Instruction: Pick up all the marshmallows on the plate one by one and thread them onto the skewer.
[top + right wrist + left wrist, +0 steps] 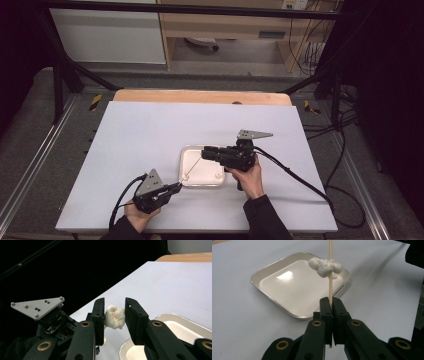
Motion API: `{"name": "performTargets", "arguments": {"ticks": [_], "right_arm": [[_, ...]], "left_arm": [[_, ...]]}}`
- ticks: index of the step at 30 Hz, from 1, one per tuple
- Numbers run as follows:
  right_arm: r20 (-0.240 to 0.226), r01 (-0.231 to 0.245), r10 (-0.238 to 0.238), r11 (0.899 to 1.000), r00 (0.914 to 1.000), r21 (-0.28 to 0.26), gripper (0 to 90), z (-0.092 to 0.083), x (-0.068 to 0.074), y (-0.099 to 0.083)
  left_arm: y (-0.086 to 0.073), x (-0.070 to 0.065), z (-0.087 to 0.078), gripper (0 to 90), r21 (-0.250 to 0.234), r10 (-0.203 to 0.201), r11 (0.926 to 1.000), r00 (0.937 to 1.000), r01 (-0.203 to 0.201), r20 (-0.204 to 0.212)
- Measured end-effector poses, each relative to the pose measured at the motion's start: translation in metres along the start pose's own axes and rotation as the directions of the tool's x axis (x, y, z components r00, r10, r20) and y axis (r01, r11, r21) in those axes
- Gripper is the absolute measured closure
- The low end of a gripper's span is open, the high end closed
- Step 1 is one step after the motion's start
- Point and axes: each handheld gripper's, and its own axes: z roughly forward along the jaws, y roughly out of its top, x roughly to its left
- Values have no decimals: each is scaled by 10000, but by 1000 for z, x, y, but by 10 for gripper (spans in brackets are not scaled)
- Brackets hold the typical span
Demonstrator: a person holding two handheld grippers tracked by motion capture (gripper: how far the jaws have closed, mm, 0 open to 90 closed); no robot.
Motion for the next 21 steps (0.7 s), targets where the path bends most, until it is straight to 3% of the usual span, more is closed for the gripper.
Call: {"name": "performTargets", "arguments": {"ticks": [21], "right_arm": [[-237, -42, 51, 9993, 9997, 369, 764, 10, -1, -12]], "left_arm": [[0, -2, 5, 886, 604, 419, 9973, 9990, -410, -132]]}}
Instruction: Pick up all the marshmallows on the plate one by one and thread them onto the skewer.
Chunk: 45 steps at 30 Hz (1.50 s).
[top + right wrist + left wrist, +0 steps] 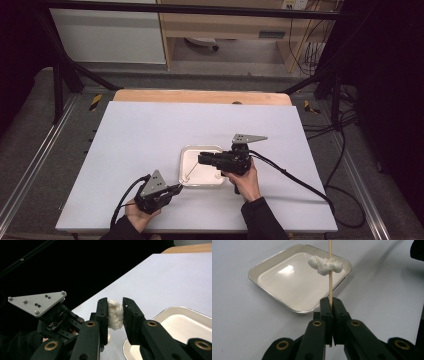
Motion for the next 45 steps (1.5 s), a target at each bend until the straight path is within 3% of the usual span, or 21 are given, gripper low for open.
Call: {"name": "performTargets", "arguments": {"ticks": [31, 45], "right_arm": [[9, 74, -74, 9979, 10000, 639, 812, 13, 2, -20], [-34, 11, -8, 9979, 10000, 651, 814, 15, 1, -22]], "left_arm": [[0, -4, 5, 888, 810, 519, 9955, 9985, -502, -197], [1, -5, 6, 888, 653, 398, 9971, 9992, -390, -105]]}}
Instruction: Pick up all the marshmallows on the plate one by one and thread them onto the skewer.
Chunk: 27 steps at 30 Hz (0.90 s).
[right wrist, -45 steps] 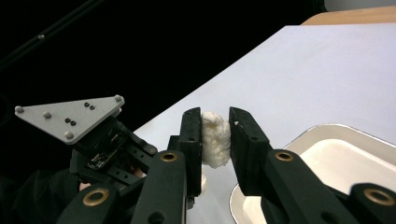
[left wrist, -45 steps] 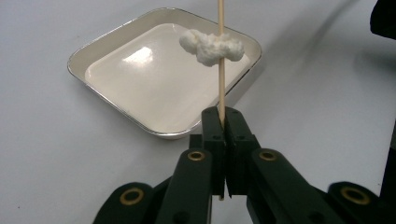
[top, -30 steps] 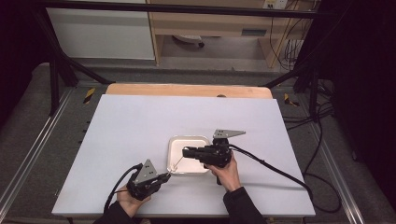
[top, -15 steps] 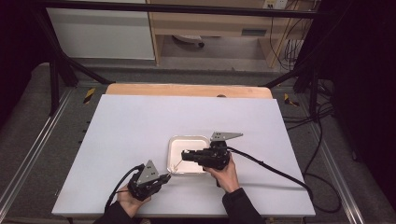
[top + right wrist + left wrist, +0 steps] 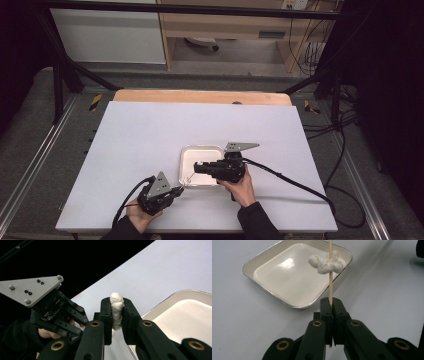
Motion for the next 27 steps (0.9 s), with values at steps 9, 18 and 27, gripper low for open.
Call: {"name": "performTargets", "arguments": {"ticks": [9, 18, 27], "right_arm": [[18, 33, -33, 10000, 10000, -57, 816, 0, 0, -1], [50, -2, 3, 9999, 10000, -166, 819, 1, 2, -2], [61, 15, -13, 9998, 10000, -222, 822, 1, 2, -4]], "left_arm": [[1, 0, 2, 888, -100, -188, 9998, 9998, 189, 81], [1, 0, 2, 888, -225, -337, 9992, 9994, 339, 97], [1, 0, 3, 888, -275, -412, 9988, 9991, 415, 136]]}}
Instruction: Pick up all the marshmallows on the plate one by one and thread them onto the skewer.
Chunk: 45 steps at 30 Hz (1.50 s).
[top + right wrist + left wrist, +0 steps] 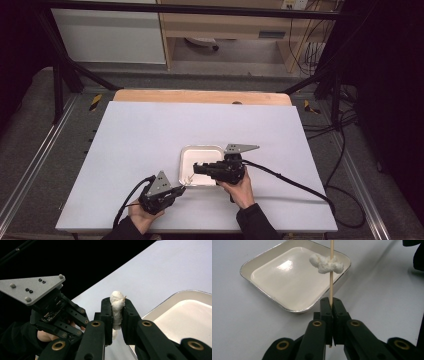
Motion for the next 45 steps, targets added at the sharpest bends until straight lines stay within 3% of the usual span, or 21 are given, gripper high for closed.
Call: {"name": "performTargets", "arguments": {"ticks": [19, 21, 22, 23, 31, 35, 37, 39, 45], "right_arm": [[-89, -176, 177, 9998, 9998, 37, 825, 4, -1, -6], [-233, -280, 287, 9991, 9993, 307, 822, 6, -2, -8], [-428, -388, 408, 9982, 9983, 456, 821, 10, -2, -11], [-419, -453, 464, 9986, 9980, 274, 821, 12, -2, -13], [-255, -361, 369, 9989, 9990, 311, 800, 14, -3, -16], [158, -127, 123, 9995, 9998, 276, 682, 12, -2, -14], [74, -91, 90, 9997, 9999, 209, 519, 10, -1, -12], [461, 152, -155, 9999, 9988, 58, 369, 6, 1, -8], [1189, 1051, -1069, 9942, 9871, 212, 226, -8, 4, 1]], "left_arm": [[0, 0, 1, 888, -89, -116, 9999, 9999, 117, 26], [4, -1, -1, 888, -548, -242, 9982, 9994, 256, 252], [7, -3, -1, 888, -383, -81, 9992, 9999, 78, -74], [7, -5, 0, 887, -359, 154, 9992, 9993, -166, -338], [4, -3, 3, 887, -301, -43, 9995, 9997, 35, -252], [5, -2, 0, 886, -562, -131, 9983, 9997, 120, -207], [4, 0, 0, 886, -616, -225, 9979, 9994, 208, -268], [2, 2, -2, 886, -690, -334, 9971, 9992, 317, -230], [0, 8, -8, 886, -906, -522, 9947, 9980, 489, -343]]}}
